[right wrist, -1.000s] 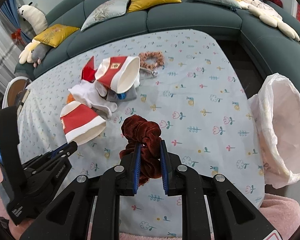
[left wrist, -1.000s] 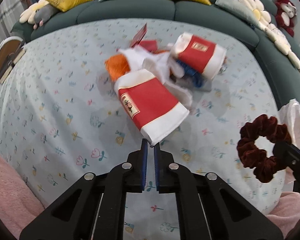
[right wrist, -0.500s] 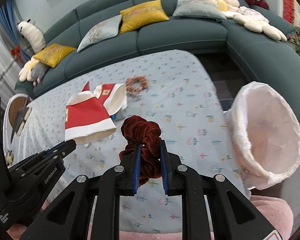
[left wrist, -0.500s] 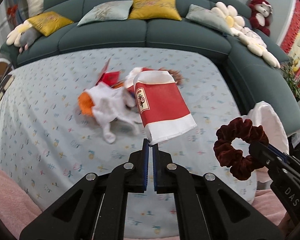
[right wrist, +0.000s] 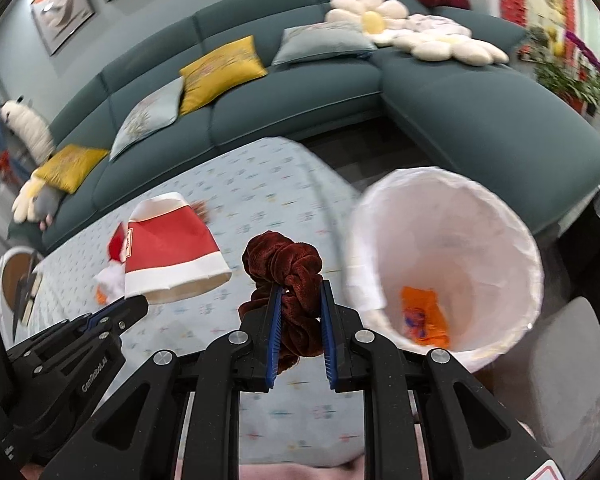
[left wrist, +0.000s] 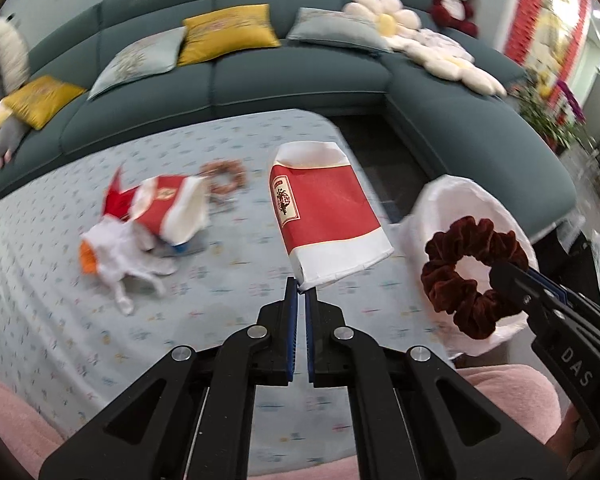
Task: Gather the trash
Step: 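Carry the cup and scrunchie to the bin and open both tools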
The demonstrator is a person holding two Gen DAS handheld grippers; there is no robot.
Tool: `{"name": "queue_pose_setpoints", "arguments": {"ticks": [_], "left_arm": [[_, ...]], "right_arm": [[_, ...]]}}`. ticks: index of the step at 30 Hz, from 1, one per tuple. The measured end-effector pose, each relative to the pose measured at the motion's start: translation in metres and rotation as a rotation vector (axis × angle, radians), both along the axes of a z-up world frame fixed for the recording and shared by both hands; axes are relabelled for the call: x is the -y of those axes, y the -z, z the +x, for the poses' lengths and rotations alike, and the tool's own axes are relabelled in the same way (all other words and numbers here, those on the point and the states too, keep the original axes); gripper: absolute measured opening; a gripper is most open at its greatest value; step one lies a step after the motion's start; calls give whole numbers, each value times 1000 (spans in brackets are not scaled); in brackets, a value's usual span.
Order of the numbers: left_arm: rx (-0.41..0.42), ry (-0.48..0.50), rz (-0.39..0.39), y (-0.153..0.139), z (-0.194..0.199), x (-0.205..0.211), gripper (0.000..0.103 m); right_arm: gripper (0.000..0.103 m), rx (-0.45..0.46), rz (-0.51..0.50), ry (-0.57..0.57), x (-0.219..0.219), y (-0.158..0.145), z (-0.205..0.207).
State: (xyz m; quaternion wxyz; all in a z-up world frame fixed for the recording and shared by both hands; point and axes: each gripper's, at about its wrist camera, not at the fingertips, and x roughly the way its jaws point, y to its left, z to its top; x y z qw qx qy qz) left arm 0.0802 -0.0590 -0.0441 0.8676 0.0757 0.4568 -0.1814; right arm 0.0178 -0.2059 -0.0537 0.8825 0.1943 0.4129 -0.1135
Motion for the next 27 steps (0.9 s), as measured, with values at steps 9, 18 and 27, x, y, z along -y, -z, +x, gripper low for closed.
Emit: {"name": "queue_pose_setpoints", "arguments": {"ticks": [9, 18, 27], "left_arm": [[-5, 129, -7, 3, -17, 77, 3], [-34, 212, 4, 17, -22, 137, 4], [-58, 234, -29, 25, -18, 155, 23]], "right_arm": [[17, 2, 11, 135, 67, 6, -31], [17, -4, 33, 238, 119, 18, -53], [18, -14, 36, 247, 134, 25, -51]]}}
